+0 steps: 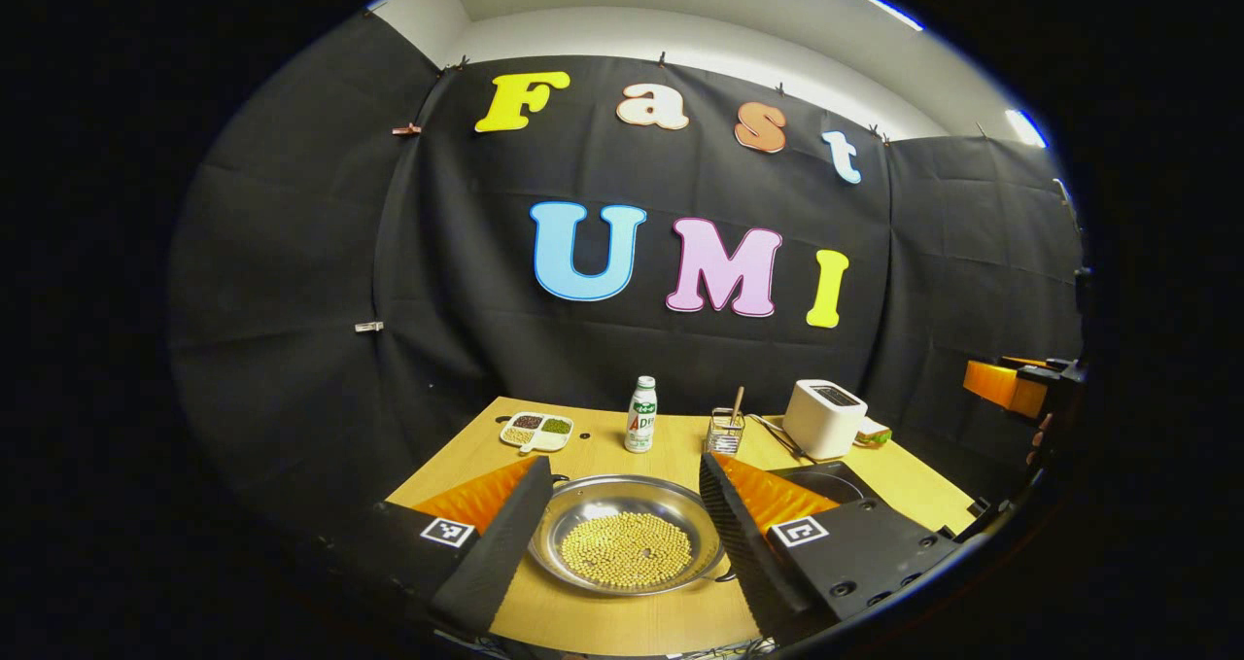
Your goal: First push the handle of the pot to place it horizontally, then grasp the pot with both hands and set it on the induction cooktop.
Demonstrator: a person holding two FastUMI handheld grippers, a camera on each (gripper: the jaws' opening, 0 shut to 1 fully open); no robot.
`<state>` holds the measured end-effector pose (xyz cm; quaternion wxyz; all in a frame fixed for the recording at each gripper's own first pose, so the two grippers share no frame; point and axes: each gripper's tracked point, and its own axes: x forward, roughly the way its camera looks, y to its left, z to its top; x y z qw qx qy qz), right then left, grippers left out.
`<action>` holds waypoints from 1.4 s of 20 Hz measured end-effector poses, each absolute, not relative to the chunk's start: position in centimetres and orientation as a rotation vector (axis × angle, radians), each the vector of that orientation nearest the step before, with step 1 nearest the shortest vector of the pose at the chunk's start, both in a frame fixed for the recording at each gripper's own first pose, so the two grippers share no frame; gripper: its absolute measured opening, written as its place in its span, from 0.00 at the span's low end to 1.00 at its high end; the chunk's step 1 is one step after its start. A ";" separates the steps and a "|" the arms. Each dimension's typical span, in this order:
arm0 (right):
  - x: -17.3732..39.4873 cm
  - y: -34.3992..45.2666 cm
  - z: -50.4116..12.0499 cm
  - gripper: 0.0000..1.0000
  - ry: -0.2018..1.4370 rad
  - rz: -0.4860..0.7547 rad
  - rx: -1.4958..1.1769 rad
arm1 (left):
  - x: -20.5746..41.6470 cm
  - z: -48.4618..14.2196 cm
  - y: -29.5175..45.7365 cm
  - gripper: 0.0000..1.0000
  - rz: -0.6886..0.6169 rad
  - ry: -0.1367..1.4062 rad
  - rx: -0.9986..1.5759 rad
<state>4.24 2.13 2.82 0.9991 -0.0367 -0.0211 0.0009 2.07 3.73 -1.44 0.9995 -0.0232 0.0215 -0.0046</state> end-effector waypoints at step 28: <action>8.7 -0.7 -1.8 0.99 0.092 0.020 0.028 | 3.0 -17.6 -4.9 0.05 -0.271 0.665 -0.038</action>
